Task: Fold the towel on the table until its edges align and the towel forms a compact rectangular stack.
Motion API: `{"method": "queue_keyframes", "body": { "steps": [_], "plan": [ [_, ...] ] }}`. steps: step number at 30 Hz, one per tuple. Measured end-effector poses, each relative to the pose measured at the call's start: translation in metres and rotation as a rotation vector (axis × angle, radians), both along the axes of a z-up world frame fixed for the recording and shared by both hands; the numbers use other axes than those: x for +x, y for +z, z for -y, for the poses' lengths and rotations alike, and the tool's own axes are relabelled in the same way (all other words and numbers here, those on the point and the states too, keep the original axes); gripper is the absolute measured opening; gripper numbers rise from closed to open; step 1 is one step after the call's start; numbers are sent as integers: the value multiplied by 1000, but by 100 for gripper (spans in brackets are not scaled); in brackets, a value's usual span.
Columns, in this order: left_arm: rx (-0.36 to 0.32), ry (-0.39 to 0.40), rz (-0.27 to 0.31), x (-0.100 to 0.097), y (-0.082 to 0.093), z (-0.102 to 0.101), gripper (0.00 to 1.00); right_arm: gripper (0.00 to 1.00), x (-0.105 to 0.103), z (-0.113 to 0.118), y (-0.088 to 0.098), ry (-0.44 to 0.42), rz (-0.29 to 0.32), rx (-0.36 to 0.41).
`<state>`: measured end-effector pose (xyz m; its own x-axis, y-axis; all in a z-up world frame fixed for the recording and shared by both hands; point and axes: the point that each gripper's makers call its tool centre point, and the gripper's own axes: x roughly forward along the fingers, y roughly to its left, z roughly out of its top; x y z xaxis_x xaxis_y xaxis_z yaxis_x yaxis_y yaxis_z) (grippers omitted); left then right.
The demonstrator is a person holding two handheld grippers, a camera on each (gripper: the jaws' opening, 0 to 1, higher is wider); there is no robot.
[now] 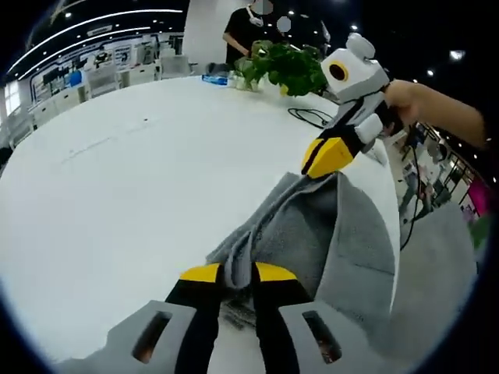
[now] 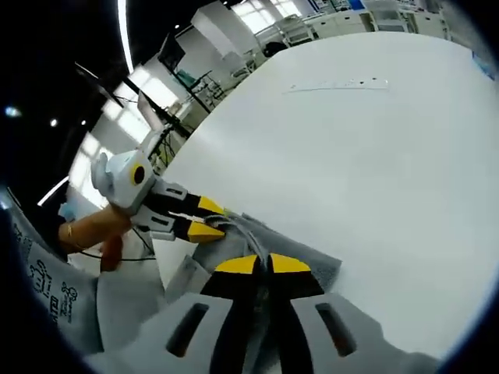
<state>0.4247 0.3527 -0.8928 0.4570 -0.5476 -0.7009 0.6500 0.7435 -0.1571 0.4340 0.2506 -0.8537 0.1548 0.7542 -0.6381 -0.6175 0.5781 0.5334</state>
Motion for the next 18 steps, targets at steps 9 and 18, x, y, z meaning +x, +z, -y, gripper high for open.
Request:
{"method": "queue_keyframes", "body": {
  "steps": [9,18],
  "plan": [
    [-116,34,51,-11,23,-5,30,15,1,11,16,-30,92,46],
    [-138,33,17,-45,25,-15,36,21,-15,11,24,-6,176,52]
  ]
}}
